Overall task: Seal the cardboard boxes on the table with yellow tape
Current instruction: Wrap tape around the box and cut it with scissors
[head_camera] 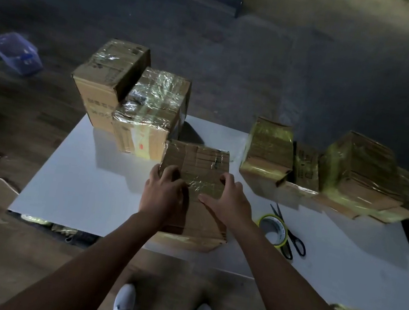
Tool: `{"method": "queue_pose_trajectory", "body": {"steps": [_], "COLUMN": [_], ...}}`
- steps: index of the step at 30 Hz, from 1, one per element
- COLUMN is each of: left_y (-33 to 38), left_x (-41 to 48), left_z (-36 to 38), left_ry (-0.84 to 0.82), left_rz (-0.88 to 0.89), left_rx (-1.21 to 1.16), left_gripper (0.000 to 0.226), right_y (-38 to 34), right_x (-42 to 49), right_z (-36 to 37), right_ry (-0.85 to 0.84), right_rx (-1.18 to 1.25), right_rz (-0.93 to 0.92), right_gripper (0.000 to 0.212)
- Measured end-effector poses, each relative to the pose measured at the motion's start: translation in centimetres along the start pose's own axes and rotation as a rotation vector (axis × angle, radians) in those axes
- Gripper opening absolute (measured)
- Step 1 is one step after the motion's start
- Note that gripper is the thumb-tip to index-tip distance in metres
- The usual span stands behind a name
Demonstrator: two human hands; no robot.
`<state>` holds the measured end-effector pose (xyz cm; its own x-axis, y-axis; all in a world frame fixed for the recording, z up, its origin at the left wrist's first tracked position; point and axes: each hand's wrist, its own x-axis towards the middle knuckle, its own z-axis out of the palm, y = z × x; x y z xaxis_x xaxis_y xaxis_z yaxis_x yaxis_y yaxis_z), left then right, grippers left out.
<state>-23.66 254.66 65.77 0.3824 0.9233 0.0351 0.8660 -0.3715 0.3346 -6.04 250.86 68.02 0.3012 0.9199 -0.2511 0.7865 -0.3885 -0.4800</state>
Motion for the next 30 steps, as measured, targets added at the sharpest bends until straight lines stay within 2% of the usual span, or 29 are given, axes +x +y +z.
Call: {"method": "queue_pose_trajectory", "body": {"steps": [3, 6, 8, 11, 18, 22, 26, 30], "left_y": [0.1, 1.2, 2.9, 5.8, 14.1, 18.9, 21.4, 21.9], "left_x": [0.1, -0.6, -1.3, -1.5, -0.1, 0.1, 0.8, 1.2], "left_z": [-0.2, 0.2, 0.4, 1.1, 2.4, 3.8, 6.1, 7.4], "left_ry": [0.036, 0.099, 0.082, 0.076, -0.095, -0.224, -0.465, -0.587], "left_rz": [0.054, 0.204, 0.244, 0.313, 0.342, 0.282, 0.136, -0.058], "left_rx": [0.056, 0.126, 0.062, -0.05, -0.269, -0.358, -0.374, -0.36], "left_gripper": [0.023, 0.033, 0.042, 0.026, 0.023, 0.018, 0.022, 0.025], "right_y": [0.2, 0.8, 1.6, 3.1, 10.0, 15.5, 19.3, 21.0], "right_x": [0.0, 0.0, 0.0, -0.2, -1.7, -2.2, -2.3, -1.7], "right_z": [0.1, -0.2, -0.4, -0.9, -2.9, -3.6, -3.5, -3.0], "right_ry": [-0.008, 0.011, 0.021, 0.043, 0.123, 0.134, 0.088, 0.051], "right_rx": [0.021, 0.06, 0.122, 0.179, 0.177, 0.086, -0.065, -0.009], "right_rz": [-0.014, -0.041, -0.049, -0.012, 0.127, 0.213, 0.286, 0.328], "right_gripper": [0.069, 0.055, 0.05, 0.045, 0.026, 0.019, 0.02, 0.027]}}
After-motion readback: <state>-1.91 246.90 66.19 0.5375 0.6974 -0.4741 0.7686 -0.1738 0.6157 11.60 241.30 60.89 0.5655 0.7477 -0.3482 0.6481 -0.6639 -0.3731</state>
